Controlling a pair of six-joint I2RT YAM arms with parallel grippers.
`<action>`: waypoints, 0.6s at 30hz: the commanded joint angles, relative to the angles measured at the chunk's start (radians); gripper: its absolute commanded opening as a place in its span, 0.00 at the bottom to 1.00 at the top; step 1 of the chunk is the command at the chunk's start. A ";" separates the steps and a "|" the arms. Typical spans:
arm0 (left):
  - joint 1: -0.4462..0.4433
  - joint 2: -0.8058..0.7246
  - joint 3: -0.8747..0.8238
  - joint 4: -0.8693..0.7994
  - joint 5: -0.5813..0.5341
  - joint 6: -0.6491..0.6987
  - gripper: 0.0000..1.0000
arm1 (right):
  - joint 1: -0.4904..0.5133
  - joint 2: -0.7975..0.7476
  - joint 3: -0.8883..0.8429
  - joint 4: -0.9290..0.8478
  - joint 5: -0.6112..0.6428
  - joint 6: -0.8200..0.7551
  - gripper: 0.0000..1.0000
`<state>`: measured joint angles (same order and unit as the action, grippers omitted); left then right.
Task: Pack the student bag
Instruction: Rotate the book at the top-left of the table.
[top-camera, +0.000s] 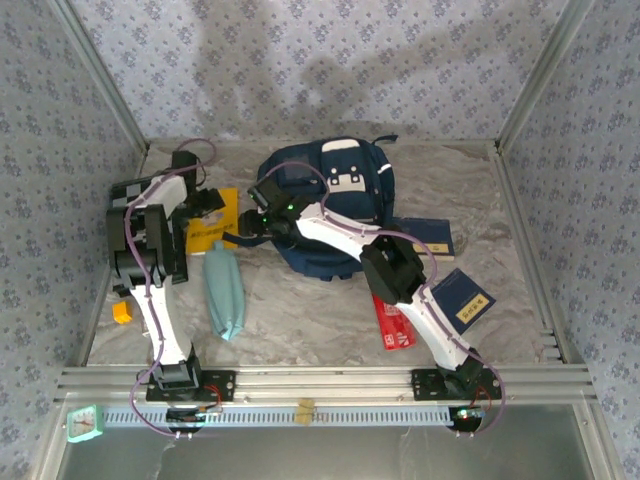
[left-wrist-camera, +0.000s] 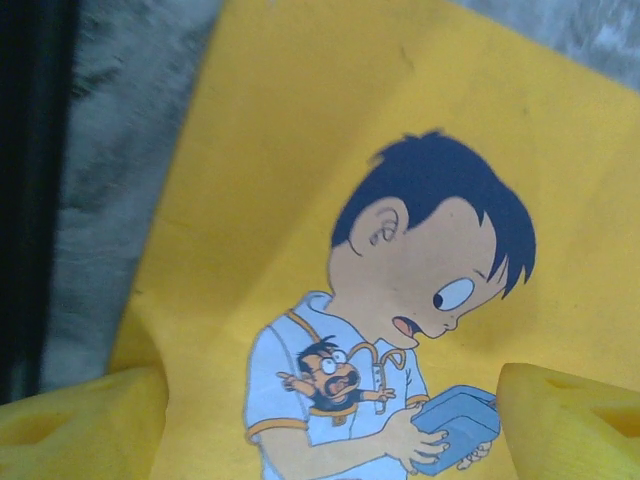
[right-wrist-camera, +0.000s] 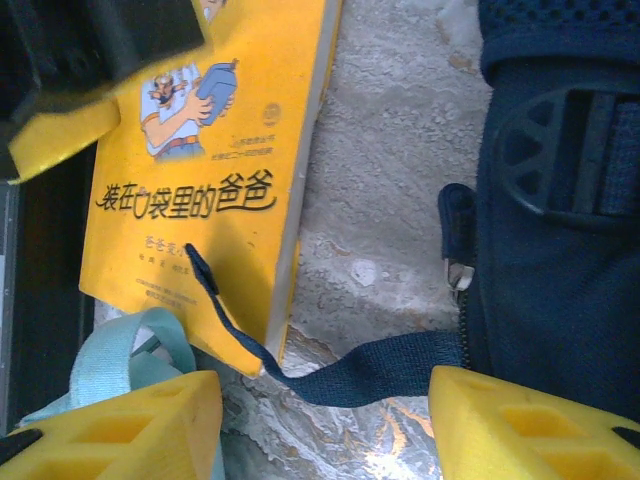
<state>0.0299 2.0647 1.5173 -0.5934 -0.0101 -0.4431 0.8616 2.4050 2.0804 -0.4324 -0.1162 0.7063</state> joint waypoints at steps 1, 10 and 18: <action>-0.027 -0.003 -0.063 -0.031 0.077 0.014 0.83 | 0.000 -0.006 0.026 -0.060 0.036 -0.027 0.59; -0.067 -0.089 -0.133 -0.034 0.102 -0.039 0.79 | 0.013 0.037 0.055 -0.012 -0.001 -0.044 0.48; -0.006 -0.168 -0.162 -0.033 0.037 -0.081 0.79 | -0.004 0.166 0.204 -0.034 -0.016 -0.059 0.47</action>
<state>-0.0147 1.9514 1.3720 -0.5716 0.0311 -0.4896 0.8639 2.5156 2.2196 -0.4366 -0.1165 0.6739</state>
